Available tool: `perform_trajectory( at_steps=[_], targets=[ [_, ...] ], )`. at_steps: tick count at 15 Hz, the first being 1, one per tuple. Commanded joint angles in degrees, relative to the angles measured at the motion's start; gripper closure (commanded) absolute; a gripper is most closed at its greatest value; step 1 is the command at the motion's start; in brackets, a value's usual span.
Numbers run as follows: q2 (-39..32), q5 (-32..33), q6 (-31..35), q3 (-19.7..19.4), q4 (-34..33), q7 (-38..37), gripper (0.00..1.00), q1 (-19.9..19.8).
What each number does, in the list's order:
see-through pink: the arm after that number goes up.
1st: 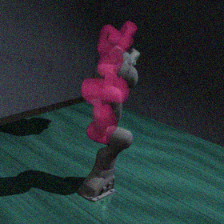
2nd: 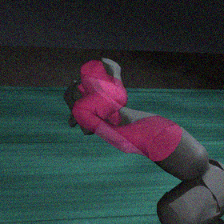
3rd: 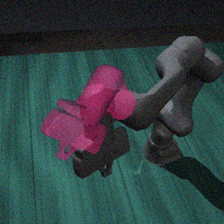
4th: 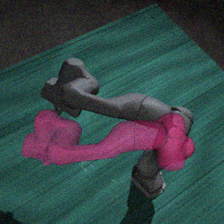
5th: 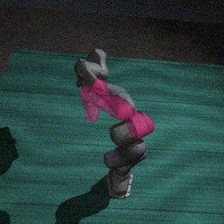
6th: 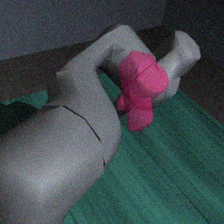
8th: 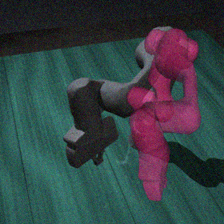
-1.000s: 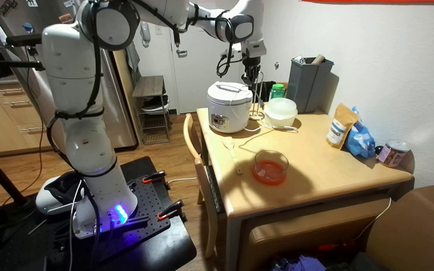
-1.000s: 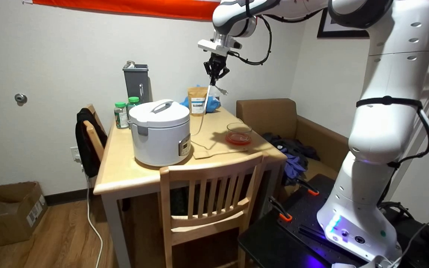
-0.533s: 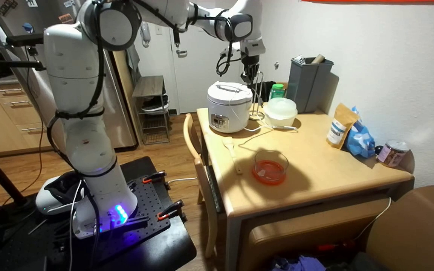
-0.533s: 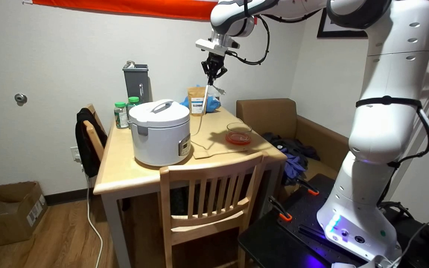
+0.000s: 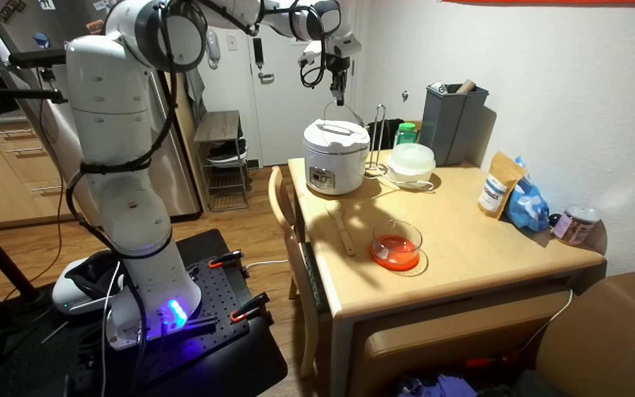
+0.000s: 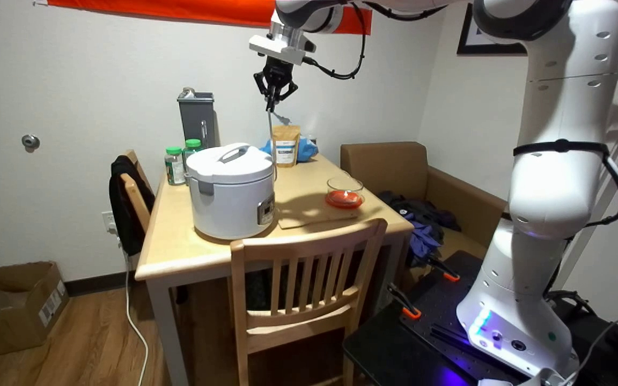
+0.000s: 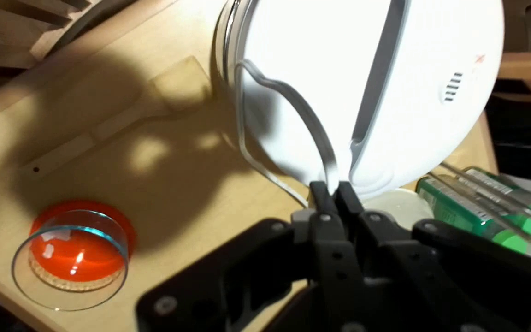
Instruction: Put the cable for the cooker on the cooker
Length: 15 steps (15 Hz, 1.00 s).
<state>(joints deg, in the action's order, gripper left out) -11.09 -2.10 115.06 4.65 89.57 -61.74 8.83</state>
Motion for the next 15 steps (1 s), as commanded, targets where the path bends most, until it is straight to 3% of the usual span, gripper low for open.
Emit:
perform_trajectory(
  at_steps=[1, 11, 14, 15],
  targets=[
    [-0.34, 2.49, -3.50, 1.66, -5.03, 3.93, 0.98, 2.31],
    [-0.77, 7.13, -6.14, 4.89, -13.25, 11.81, 0.98, 7.58],
    [-0.45, 7.80, -3.76, 5.27, -13.39, 13.56, 0.98, 8.18],
    [-0.12, 6.93, -3.85, 5.07, -11.91, 12.07, 0.93, 8.09]
  ],
)
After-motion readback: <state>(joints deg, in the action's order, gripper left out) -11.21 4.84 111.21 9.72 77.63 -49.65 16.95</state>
